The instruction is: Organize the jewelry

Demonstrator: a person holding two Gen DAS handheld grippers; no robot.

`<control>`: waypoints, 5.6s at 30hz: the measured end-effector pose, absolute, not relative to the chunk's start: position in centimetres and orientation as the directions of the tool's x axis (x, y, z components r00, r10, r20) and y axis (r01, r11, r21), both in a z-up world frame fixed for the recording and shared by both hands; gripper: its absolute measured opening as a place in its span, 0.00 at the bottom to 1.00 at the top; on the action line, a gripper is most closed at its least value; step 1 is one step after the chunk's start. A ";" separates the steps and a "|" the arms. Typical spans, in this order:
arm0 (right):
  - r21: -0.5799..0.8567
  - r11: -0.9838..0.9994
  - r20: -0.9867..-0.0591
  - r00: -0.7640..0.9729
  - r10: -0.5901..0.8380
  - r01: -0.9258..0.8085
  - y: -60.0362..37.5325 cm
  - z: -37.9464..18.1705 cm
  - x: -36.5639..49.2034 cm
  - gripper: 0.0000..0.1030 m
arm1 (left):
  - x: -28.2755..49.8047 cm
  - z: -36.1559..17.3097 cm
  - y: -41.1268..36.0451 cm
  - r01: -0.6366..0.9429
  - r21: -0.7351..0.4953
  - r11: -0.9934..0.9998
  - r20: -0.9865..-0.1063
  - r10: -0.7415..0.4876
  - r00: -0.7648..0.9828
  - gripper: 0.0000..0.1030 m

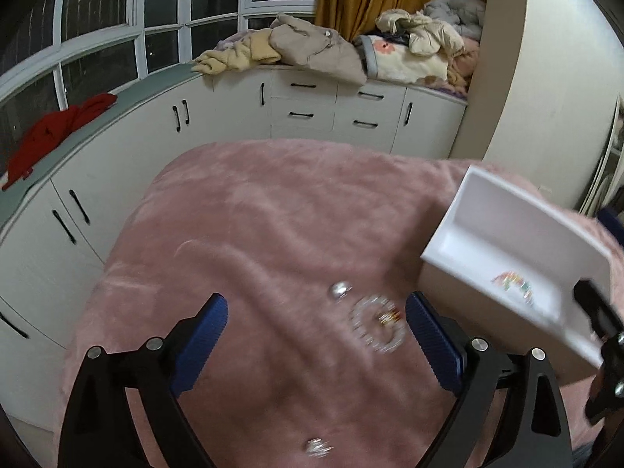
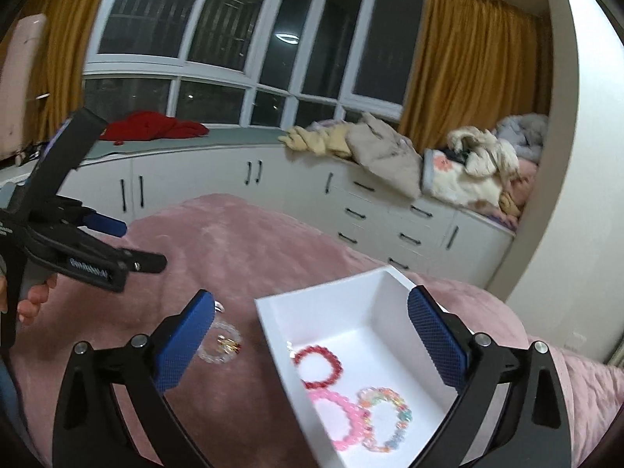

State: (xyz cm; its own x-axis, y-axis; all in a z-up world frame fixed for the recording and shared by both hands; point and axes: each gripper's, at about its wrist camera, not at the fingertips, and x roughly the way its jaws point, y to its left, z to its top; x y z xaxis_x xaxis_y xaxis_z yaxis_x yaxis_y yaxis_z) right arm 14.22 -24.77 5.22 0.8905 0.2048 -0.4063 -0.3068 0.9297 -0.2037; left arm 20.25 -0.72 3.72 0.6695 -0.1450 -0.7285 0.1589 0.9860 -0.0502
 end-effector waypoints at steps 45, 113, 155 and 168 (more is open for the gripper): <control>-0.041 0.848 -0.681 0.636 0.363 -0.528 -15.4 -7.8 22.0 0.35 | 15.6 -7.9 -0.9 0.533 -0.068 0.843 -0.868 -0.313 0.385 0.44; 0.036 0.899 -0.524 0.758 0.389 -0.436 -19.0 1.4 19.5 0.10 | 13.9 -5.8 1.4 0.528 -0.117 0.841 -0.838 -0.368 0.402 0.27; 0.105 0.893 -0.437 0.786 0.437 -0.438 -23.5 7.2 16.7 0.10 | 14.3 -5.1 -0.7 0.490 0.020 0.871 -0.847 -0.246 0.472 0.20; 0.193 0.899 -0.428 0.790 0.438 -0.394 -29.8 10.5 16.5 0.10 | 16.7 3.0 -4.5 0.484 -0.033 0.875 -0.775 -0.328 0.540 0.20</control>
State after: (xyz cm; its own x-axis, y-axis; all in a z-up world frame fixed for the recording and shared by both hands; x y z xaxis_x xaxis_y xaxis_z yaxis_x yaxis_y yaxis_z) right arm 16.46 -29.79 10.50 0.7901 0.4384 -0.4285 -0.3938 0.8986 0.1933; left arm 16.68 -4.54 3.03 0.5403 -0.3282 -0.7748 0.4838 0.8745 -0.0330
